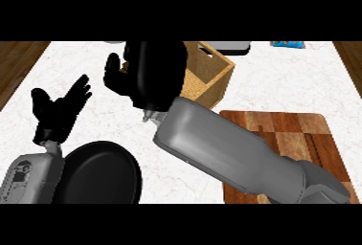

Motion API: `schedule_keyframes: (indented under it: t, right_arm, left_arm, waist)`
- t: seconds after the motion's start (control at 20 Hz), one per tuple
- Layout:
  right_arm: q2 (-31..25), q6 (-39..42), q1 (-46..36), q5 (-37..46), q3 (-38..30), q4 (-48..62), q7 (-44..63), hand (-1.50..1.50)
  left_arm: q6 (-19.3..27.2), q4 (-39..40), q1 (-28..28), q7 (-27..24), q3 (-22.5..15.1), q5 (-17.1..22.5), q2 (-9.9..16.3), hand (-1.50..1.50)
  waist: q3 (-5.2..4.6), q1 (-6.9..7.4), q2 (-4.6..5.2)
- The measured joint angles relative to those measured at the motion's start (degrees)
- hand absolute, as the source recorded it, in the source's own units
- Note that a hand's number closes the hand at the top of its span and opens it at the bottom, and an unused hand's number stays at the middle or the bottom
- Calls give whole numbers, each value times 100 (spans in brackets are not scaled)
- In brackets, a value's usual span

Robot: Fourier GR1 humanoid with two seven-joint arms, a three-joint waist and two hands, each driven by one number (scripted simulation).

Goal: Pick the sweet potato from the cutting board and place it in the basket

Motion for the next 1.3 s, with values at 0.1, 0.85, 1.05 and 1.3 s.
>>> schedule_keyframes:
  t: [0.1,0.85,1.05,1.3]
  right_arm:
    - [-6,120,-293,8,-7,194,163,150]
    - [-21,-366,-409,-140,321,1109,163,150]
    - [-24,-648,-178,189,-20,1394,163,-150]
    - [-17,-978,16,233,-110,1617,109,-150]
  left_arm:
    - [5,38,1,-58,6,-6,-10,0]
    - [-14,-37,25,-84,123,84,31,0]
    - [25,20,83,-152,191,80,48,0]
    - [10,62,93,-218,189,62,52,0]
  waist:
    - [5,-4,25]
    - [34,-96,110]
    - [38,-231,97]
    - [40,-228,111]
